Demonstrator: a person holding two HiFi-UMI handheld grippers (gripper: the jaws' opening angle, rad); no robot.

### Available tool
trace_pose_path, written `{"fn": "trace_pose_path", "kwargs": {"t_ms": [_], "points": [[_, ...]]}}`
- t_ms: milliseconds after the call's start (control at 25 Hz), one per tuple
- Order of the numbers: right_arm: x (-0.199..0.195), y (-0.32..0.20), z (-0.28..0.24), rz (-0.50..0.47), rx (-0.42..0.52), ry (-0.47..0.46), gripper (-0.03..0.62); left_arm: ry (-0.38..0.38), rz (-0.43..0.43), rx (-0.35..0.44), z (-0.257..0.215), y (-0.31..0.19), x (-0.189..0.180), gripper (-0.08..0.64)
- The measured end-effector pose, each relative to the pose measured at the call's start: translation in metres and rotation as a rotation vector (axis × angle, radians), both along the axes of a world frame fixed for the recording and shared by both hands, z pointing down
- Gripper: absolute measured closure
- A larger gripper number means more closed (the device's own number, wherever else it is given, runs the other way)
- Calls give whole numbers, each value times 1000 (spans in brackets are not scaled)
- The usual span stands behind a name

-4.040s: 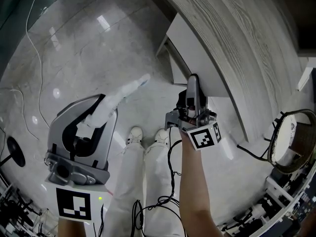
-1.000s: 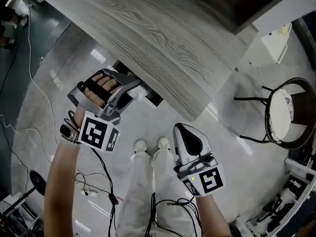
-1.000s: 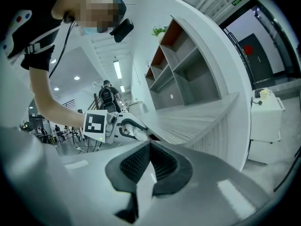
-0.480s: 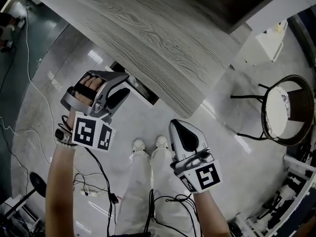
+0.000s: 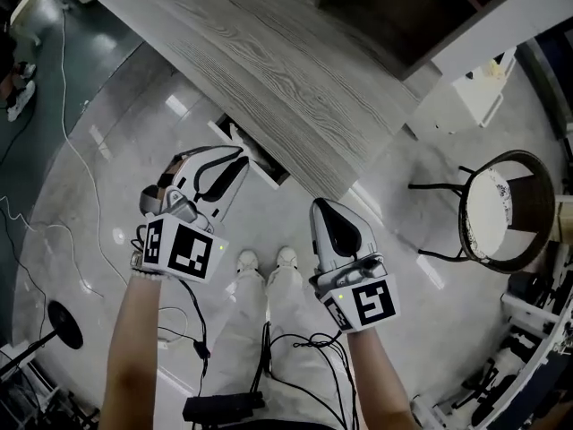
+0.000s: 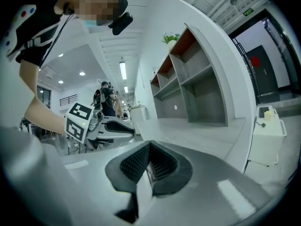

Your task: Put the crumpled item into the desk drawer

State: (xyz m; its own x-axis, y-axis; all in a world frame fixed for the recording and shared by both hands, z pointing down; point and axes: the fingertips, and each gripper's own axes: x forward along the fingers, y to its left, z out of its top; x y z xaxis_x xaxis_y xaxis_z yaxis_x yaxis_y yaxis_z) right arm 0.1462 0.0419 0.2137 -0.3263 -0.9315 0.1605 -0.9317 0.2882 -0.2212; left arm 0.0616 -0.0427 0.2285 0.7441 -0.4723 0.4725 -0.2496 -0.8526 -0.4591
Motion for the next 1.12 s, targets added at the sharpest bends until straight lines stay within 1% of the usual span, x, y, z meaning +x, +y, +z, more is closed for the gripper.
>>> {"fn": "trace_pose_path", "kwargs": {"t_ms": [80, 160, 240, 360, 680, 920, 1040, 1120], "points": [[4, -3, -20, -4, 18, 24, 583, 113, -76, -49, -28, 0, -3, 522], [6, -6, -40, -6, 38, 45, 583, 197, -127, -59, -61, 0, -10, 525], [7, -8, -61, -7, 60, 65, 583, 255, -162, -52, -91, 0, -18, 534], [7, -9, -91, -8, 87, 91, 583, 314, -193, -52, -127, 7, -26, 543], [-1, -8, -166, -17, 177, 142, 583, 375, -165, -16, -205, 39, -36, 552], [-11, -4, -211, -20, 236, 163, 583, 417, -190, 51, -253, 46, -61, 552], [-13, -3, -230, -25, 261, 180, 583, 438, -216, 54, -269, 50, -75, 552], [-14, -3, -240, -23, 273, 169, 583, 423, -213, 63, -275, 54, -82, 552]]}}
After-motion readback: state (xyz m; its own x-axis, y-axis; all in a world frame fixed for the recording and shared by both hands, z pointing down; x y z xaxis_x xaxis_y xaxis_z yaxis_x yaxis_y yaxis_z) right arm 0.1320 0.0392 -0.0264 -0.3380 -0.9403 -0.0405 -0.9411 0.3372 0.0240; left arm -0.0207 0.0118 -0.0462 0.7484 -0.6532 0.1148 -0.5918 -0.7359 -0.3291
